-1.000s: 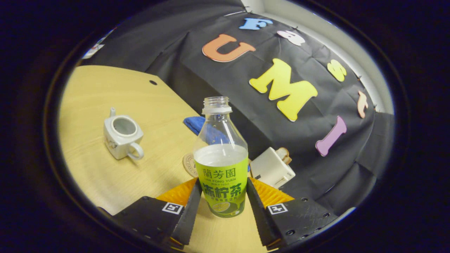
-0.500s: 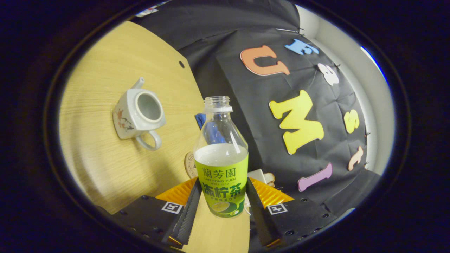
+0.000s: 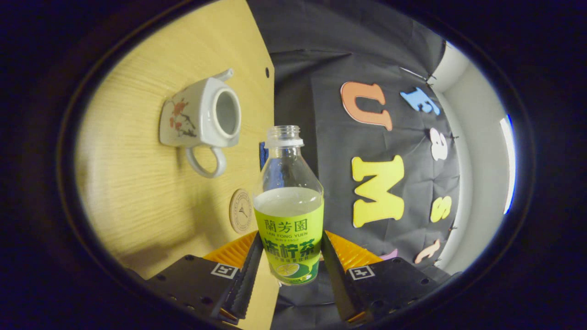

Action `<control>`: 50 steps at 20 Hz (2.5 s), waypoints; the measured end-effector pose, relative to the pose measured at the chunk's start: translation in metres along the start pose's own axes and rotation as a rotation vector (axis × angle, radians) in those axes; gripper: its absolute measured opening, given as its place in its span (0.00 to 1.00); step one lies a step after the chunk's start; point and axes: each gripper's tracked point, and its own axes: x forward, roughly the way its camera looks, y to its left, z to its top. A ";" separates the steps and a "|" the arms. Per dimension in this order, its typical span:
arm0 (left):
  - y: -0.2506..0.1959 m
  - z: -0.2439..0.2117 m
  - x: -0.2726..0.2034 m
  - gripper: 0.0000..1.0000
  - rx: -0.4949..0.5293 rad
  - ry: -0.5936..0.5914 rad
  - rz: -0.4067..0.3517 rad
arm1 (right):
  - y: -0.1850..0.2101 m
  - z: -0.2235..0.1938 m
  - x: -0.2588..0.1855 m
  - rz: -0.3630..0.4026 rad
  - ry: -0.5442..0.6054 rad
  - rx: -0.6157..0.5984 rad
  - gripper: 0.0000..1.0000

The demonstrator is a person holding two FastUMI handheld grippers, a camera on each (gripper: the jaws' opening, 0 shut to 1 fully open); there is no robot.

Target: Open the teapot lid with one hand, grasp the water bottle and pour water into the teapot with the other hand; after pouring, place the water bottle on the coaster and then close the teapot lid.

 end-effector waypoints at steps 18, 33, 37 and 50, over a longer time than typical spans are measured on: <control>-0.001 0.004 -0.005 0.03 0.008 -0.008 -0.017 | -0.045 0.014 0.011 -0.252 -0.079 -0.348 0.72; -0.001 0.003 -0.006 0.03 0.017 -0.008 -0.028 | -0.045 0.033 0.003 -0.299 -0.122 -0.433 0.72; 0.002 0.000 -0.005 0.03 0.015 -0.001 -0.021 | -0.048 0.034 0.003 -0.324 -0.129 -0.475 0.72; 0.002 -0.005 -0.002 0.04 0.031 0.017 -0.011 | -0.055 0.045 -0.010 -0.408 -0.179 -0.563 0.71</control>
